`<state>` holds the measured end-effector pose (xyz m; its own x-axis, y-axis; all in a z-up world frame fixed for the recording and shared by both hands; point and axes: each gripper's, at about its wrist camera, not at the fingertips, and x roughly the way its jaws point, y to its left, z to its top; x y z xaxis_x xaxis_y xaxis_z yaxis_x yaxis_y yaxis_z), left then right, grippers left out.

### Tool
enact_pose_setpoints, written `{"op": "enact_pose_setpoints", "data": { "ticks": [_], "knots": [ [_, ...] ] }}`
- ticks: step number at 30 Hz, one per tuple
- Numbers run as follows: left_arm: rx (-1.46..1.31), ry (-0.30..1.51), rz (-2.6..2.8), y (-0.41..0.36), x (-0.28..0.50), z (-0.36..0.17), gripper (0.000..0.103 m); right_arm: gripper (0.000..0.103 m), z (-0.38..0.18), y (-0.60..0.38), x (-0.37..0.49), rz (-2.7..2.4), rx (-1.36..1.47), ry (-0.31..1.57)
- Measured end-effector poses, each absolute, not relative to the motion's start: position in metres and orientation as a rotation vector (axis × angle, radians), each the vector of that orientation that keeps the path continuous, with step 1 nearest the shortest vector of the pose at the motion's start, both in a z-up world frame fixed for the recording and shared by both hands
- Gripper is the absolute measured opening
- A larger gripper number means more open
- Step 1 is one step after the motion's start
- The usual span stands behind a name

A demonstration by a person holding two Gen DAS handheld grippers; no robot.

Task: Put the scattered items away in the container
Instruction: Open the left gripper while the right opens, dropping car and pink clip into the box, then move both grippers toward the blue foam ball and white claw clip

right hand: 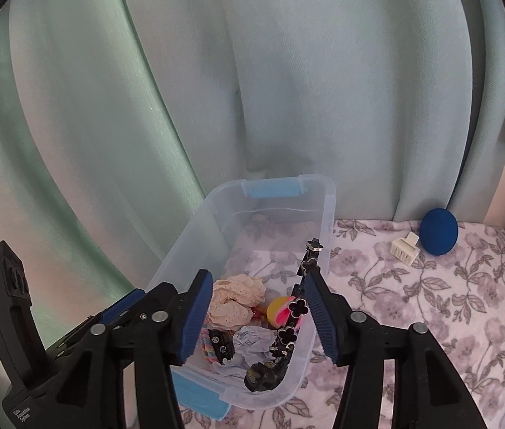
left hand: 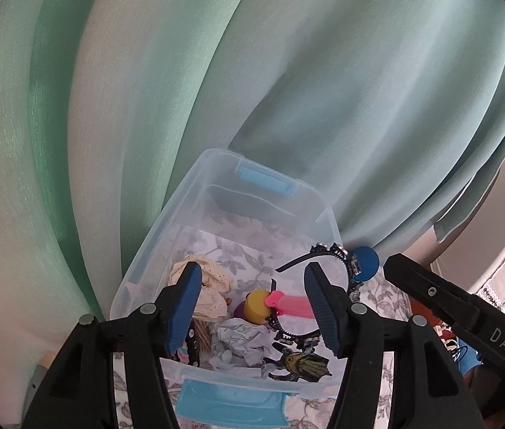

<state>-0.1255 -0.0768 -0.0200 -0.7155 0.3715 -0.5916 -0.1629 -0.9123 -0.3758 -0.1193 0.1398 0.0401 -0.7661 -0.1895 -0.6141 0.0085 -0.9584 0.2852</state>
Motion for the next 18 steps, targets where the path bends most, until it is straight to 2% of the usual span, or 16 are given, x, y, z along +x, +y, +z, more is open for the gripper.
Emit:
{"op": "enact_pose_setpoints", "data": {
  "ticks": [8,10,18],
  "knots": [
    [-0.960,-0.393,2.644,-0.067,-0.111,-0.001,0.067,0.072,0.057,0.152,-0.101,-2.849,0.981,-0.433],
    [-0.950,-0.381,2.649,-0.064,-0.108,0.004,0.068,0.080,0.063,0.155,-0.096,-2.853,0.964,-0.438],
    [-0.898,-0.327,2.664,-0.050,-0.088,0.025,0.073,0.096,0.081,0.170,-0.070,-2.886,0.888,-0.472]
  ]
}}
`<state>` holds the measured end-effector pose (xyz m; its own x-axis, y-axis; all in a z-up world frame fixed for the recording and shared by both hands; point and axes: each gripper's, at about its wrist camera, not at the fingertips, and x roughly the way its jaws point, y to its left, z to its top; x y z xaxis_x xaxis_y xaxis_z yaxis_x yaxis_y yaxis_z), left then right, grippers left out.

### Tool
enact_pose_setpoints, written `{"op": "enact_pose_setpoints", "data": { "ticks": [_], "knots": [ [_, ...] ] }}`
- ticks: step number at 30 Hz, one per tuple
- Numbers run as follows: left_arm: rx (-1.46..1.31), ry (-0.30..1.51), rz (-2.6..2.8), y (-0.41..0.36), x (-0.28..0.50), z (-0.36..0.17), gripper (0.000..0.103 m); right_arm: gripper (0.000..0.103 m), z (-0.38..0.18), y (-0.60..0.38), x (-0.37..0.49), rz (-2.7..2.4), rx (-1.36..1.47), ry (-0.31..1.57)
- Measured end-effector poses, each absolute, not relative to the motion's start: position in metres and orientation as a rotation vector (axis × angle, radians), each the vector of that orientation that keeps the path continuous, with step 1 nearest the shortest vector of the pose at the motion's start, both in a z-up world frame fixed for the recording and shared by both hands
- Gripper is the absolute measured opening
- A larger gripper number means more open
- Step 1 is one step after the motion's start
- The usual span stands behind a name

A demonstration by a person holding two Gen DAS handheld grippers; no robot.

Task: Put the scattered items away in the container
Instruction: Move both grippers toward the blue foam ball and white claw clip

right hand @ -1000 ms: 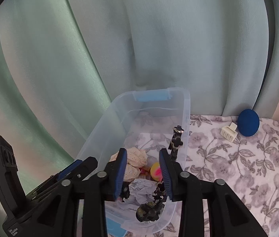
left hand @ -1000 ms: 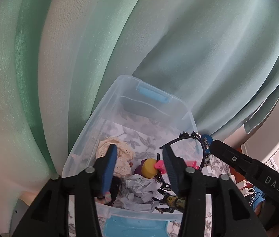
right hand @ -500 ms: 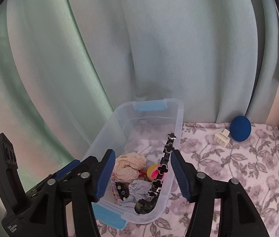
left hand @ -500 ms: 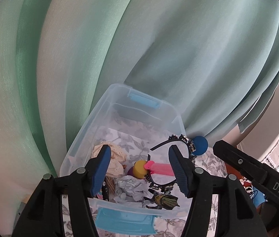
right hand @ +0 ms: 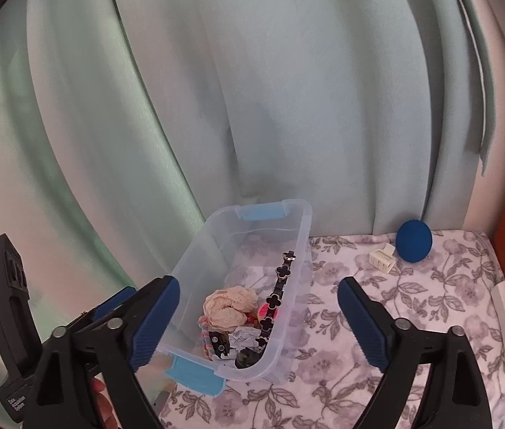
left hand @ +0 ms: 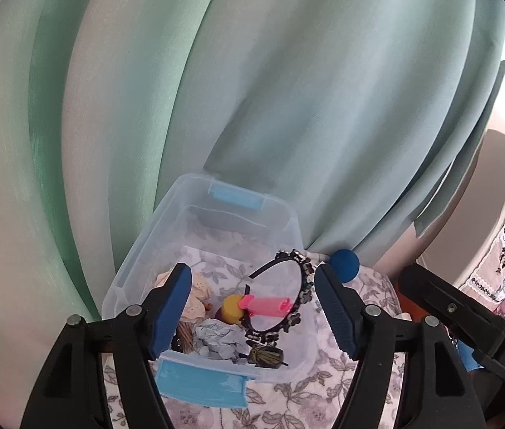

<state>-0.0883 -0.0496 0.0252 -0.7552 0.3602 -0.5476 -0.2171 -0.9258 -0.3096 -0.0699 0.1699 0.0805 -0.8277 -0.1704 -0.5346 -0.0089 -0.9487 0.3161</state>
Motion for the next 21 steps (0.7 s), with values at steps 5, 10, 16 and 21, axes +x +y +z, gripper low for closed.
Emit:
{"op": "enact_pose_setpoints", "data": {
  "ticks": [5,10,16,21],
  "knots": [
    [-0.873,-0.291,2.670,-0.038,-0.076,0.037,0.074,0.101,0.089,0.186,-0.051,-2.909,0.842,-0.517],
    [-0.848,-0.254,2.676,-0.024,-0.065,0.047,0.082,0.103,0.096,0.201,-0.033,-2.935,0.803,-0.544],
    [-0.824,-0.182,2.692,-0.006,-0.050,0.058,0.085,0.103,0.101,0.221,-0.012,-2.956,0.747,-0.607],
    [-0.793,-0.155,2.704,0.006,-0.039,0.066,0.091,0.103,0.104,0.239,0.004,-2.976,0.697,-0.657]
  ]
}}
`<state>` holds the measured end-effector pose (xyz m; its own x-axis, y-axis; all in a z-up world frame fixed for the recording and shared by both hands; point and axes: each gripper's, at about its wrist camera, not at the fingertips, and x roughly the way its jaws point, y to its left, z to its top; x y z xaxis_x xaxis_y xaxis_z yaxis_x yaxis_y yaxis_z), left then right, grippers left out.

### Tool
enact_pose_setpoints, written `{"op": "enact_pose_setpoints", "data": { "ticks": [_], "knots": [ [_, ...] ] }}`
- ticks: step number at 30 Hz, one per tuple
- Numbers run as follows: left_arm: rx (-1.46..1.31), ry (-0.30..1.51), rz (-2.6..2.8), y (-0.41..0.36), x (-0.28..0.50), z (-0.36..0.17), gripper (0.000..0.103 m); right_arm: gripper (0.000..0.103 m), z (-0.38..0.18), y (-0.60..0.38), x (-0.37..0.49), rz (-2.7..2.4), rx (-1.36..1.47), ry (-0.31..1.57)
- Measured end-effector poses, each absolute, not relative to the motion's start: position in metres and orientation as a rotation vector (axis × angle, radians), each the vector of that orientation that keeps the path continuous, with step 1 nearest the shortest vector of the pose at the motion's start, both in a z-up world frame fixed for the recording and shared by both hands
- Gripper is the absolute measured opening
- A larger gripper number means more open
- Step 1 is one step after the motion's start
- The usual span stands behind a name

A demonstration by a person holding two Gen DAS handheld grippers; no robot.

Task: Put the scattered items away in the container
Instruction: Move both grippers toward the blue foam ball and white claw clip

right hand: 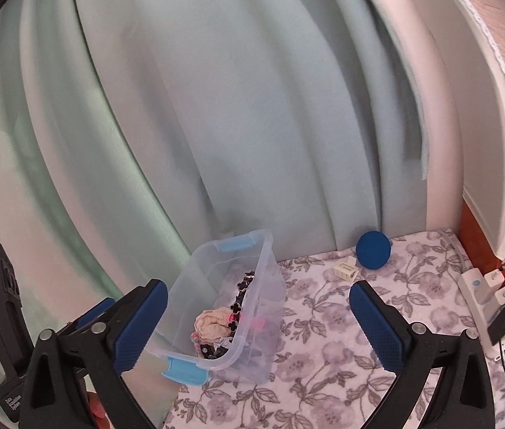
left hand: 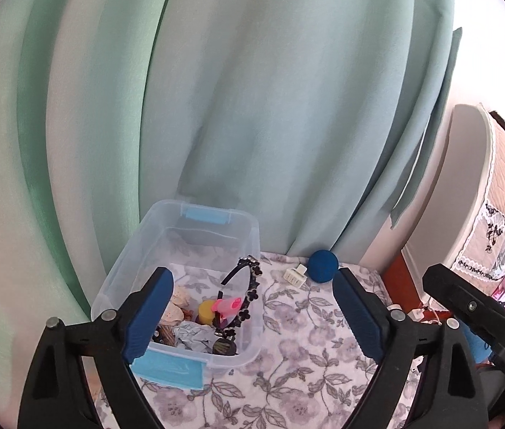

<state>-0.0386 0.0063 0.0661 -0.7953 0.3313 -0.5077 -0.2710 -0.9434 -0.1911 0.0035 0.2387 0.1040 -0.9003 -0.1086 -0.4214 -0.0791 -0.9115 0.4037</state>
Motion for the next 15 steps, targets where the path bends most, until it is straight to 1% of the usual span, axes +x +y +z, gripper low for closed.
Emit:
{"op": "enact_pose_setpoints", "data": {
  "ticks": [15],
  "knots": [
    [-0.683,-0.095,2.630,0.061,-0.018,0.086,0.091,0.103,0.112,0.286,0.041,-3.088,0.599,-0.679]
  ]
}}
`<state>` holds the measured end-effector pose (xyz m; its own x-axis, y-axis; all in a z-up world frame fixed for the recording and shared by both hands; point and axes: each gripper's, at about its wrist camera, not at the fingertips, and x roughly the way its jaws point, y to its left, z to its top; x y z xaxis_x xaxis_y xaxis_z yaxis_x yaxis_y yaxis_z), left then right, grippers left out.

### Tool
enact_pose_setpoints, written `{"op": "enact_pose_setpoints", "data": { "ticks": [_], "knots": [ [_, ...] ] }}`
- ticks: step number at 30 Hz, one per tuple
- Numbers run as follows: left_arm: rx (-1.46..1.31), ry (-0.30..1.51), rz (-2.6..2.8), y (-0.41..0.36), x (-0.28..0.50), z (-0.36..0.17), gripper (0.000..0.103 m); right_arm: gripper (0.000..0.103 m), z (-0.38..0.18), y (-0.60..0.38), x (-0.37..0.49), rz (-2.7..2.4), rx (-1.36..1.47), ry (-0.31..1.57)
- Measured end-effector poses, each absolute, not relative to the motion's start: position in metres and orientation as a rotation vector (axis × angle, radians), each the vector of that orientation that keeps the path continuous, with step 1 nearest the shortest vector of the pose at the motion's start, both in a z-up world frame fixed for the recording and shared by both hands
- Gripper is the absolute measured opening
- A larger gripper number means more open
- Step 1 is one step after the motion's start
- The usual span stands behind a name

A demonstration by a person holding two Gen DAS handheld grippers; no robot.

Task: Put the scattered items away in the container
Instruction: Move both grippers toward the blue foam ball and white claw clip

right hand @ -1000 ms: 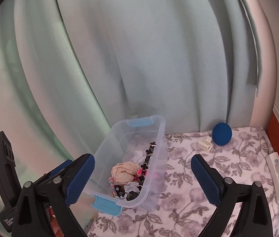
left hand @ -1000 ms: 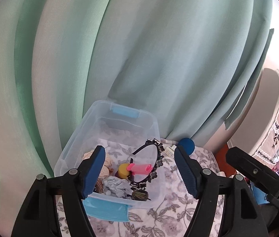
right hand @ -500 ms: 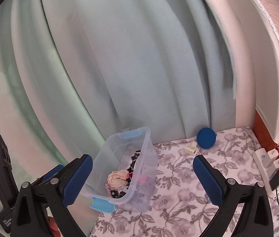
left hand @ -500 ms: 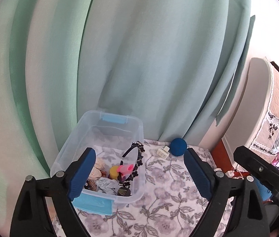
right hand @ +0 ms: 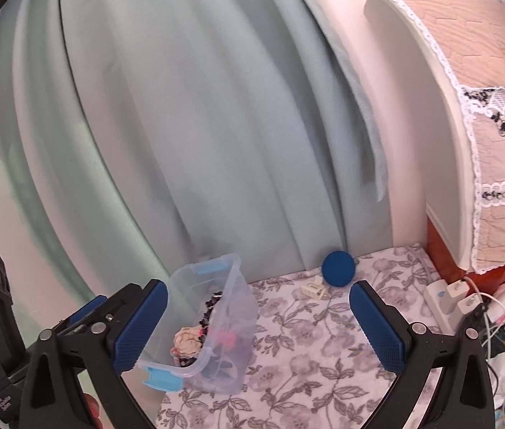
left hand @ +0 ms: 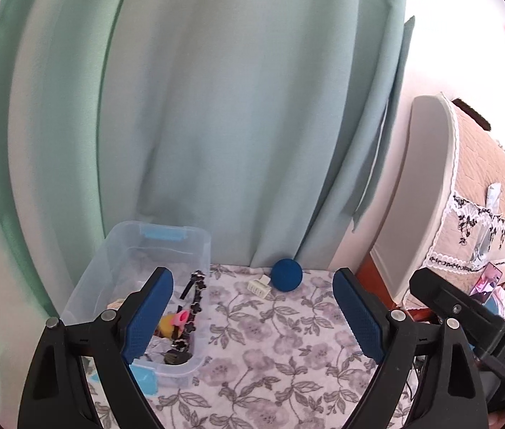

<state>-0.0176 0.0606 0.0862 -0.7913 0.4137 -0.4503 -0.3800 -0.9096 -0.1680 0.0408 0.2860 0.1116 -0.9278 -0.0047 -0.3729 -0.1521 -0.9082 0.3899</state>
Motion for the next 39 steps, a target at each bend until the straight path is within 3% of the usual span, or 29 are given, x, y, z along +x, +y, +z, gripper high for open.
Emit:
{"op": "enact_pose_setpoints", "data": {
  "ticks": [18,39],
  "knots": [
    [-0.724,-0.097,2.546,0.111,-0.038,0.069,0.092,0.103,0.089,0.326,0.033,2.874,-0.612,0.617],
    [-0.857,-0.134,2.469,0.142,-0.102,0.019,0.092,0.103,0.037,0.359,-0.029,2.829,-0.794,0.726]
  ]
}}
